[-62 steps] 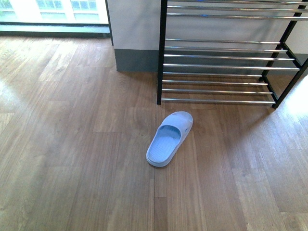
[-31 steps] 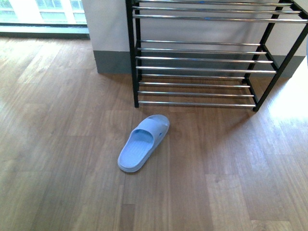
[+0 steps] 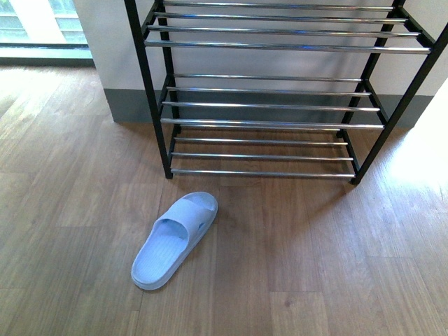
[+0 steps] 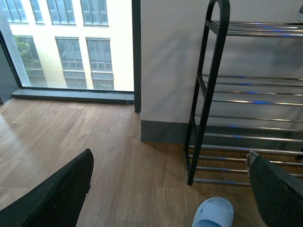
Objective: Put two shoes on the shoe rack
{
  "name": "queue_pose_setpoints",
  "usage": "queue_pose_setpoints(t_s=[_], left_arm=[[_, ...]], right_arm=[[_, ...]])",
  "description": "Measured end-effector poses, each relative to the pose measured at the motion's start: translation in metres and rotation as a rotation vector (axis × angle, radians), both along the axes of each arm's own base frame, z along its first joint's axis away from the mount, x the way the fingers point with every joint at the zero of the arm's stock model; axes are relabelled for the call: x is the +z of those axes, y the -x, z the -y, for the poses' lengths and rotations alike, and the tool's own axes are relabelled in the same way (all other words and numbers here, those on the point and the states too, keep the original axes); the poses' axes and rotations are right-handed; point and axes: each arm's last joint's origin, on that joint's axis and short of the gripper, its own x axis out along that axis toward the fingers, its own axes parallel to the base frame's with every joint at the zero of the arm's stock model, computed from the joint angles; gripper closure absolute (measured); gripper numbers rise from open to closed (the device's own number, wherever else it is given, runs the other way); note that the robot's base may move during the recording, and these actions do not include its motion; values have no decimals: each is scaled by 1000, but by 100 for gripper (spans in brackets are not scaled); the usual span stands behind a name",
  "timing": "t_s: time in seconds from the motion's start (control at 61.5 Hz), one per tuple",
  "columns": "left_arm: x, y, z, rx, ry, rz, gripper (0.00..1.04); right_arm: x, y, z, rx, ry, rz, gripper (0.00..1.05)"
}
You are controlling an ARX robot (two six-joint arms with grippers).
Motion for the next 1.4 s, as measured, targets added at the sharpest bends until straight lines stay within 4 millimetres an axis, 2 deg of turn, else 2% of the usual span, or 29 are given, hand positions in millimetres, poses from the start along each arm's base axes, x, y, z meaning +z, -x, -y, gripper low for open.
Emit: queue_pose_setpoints(t_s=[0.374,0.472,0.52,0.683,0.829,0.992,1.252,1.317,1.398], left_arm=[[0,0,0,5,4,-2,9],[-3,-3,1,159,123,-262,9],[-7,-11,1,210,179,-362,9],[-28,-44,2,207,230,-500,9],[-60,-89,8,157,184,-589,9],[-112,-129,15,99,92,-708,9],[-188,-166,18,82,-149,-875,9],[-201,-175,19,67,-181,-893,9],[-227,-191,21,38,-212,-937,9]], right_arm=[[0,0,0,3,0,0,103],[0,0,0,2,0,0,103],[0,0,0,2,0,0,103],[0,0,0,3,0,0,103],[0,0,0,3,0,0,103],[0,0,0,2,0,0,103],[0,0,0,3,0,0,103],[0,0,0,3,0,0,103],[0,0,0,3,0,0,103]])
